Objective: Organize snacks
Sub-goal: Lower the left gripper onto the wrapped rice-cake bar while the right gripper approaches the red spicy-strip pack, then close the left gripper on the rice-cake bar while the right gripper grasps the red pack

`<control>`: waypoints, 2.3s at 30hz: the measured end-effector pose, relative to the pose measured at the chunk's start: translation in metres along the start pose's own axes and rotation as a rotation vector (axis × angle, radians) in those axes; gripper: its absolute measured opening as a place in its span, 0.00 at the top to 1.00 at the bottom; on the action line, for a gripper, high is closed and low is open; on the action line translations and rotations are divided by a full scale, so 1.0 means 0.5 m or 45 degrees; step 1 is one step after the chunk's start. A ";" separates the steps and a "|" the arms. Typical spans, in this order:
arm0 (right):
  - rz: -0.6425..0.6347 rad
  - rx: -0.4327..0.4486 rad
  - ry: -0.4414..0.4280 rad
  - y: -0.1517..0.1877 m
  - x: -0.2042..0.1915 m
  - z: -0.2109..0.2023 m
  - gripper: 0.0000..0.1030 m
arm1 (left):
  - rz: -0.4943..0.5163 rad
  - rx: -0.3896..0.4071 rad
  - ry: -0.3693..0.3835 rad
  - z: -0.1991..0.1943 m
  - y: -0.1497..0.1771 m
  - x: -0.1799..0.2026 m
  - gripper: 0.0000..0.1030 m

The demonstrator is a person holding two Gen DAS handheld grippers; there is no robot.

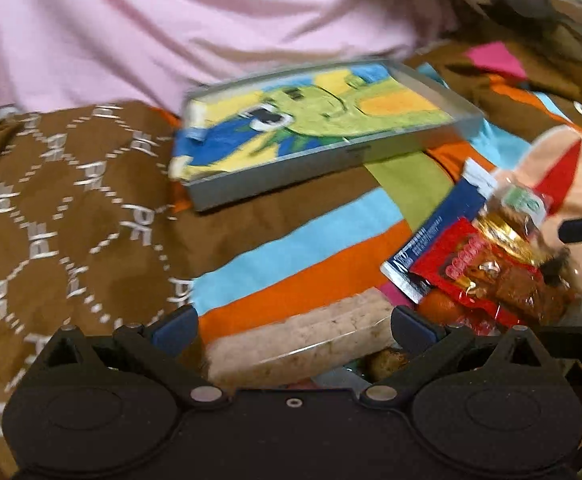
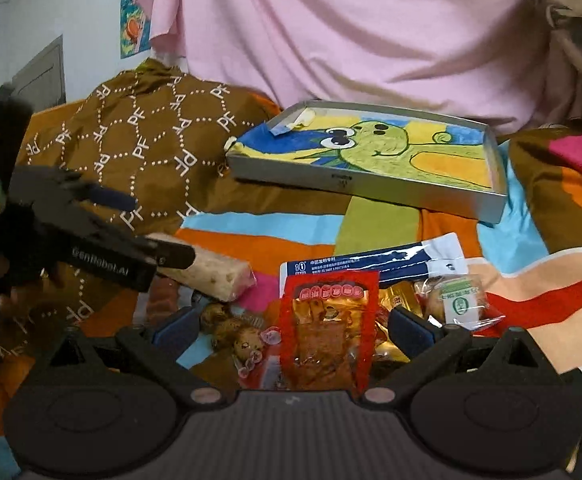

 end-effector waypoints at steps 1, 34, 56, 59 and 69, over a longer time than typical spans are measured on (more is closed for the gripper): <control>-0.002 -0.010 0.010 0.003 0.002 0.007 0.01 | 0.015 -0.014 0.025 0.010 -0.002 -0.001 0.01; -0.036 -0.079 0.017 0.039 -0.003 0.036 0.24 | -0.145 -0.475 0.338 0.065 0.007 0.008 0.16; -0.131 -0.045 0.074 0.041 -0.017 0.037 0.24 | -0.225 -0.324 0.143 0.031 0.027 0.063 0.64; -0.140 -0.030 0.073 0.040 -0.018 0.037 0.24 | -0.228 -0.288 0.122 0.030 0.024 0.075 0.65; -0.177 -0.046 0.078 0.046 -0.025 0.044 0.47 | -0.313 -0.248 0.072 0.028 0.019 0.094 0.66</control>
Point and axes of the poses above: each gripper's, at about its wrist camera, not at the fingertips, and z roughly the way its jaws point, x to its right, y to its underside, the point moved 6 cm from there along z, roughly the way its jaws point, and after that the axes turned 1 degree about -y, right-handed, at the moved point
